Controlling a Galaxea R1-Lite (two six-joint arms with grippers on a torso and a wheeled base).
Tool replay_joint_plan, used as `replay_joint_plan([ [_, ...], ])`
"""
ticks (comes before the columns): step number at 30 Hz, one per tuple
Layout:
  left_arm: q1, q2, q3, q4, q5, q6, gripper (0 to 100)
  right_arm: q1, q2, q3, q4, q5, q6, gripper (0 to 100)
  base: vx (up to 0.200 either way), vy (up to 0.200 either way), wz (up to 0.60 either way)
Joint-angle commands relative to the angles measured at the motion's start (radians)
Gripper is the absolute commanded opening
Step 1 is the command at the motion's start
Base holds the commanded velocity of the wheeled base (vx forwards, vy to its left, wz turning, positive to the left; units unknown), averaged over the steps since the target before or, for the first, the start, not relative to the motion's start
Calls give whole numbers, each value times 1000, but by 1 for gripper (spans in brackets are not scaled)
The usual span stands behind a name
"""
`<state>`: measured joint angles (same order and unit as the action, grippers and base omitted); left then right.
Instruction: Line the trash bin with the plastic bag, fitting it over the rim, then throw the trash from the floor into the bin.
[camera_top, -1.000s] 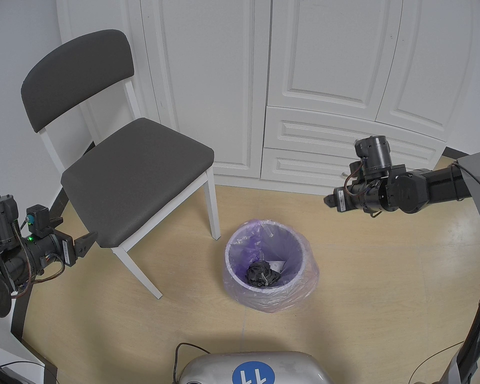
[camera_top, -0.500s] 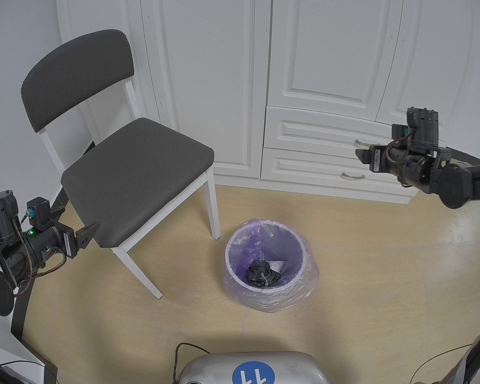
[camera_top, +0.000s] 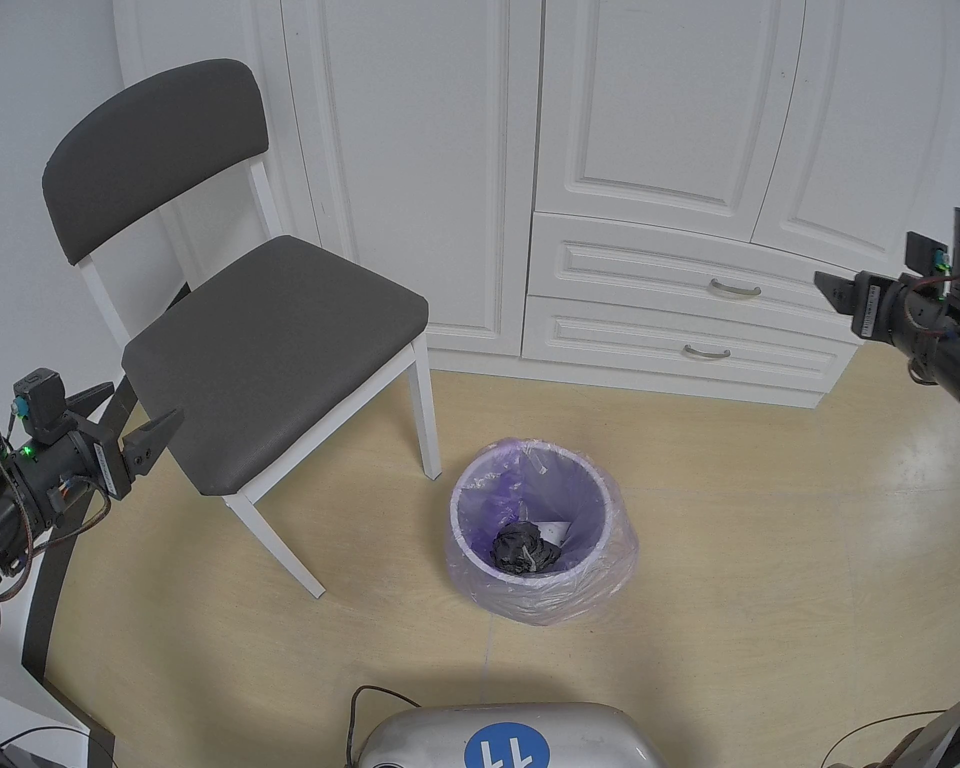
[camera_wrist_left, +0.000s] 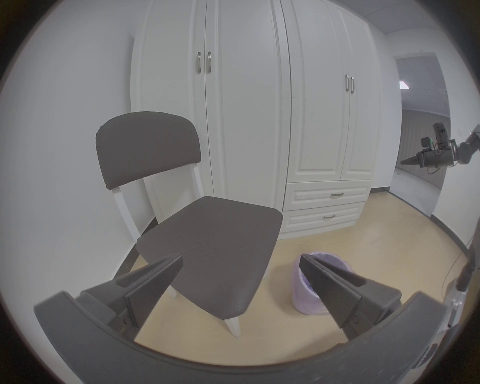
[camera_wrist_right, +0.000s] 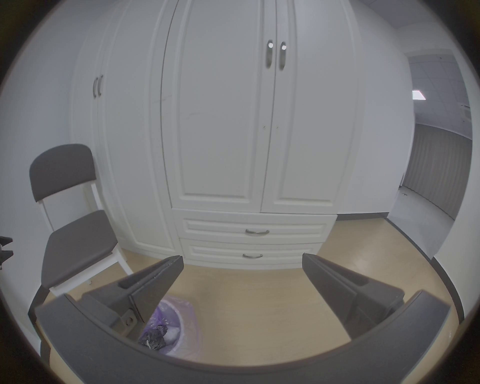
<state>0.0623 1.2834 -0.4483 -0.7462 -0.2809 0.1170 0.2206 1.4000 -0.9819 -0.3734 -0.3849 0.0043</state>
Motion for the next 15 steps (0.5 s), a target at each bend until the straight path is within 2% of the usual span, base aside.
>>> replay_joint_plan([
  [1, -32, -142, -7, 87, -4, -50, 100, -72, -176, 66, -1, -49, 3, 100, 0, 0, 0],
  [6, -61, -214, -16, 149, -3, -82, 100, -112, -248, 100, -2, -57, 8, 100, 0, 0, 0],
  [10, -70, -325, -29, 240, -3, -92, 100, -153, -388, 117, 2, -66, 5, 100, 0, 0, 0],
  [14, -70, -386, -52, 292, -1, -123, 100, -155, -466, 111, 45, -114, -1, 100, 0, 0, 0],
  [15, -70, -429, -87, 349, 0, -145, 100, -141, -541, 104, 131, -144, -6, 100, 0, 0, 0],
])
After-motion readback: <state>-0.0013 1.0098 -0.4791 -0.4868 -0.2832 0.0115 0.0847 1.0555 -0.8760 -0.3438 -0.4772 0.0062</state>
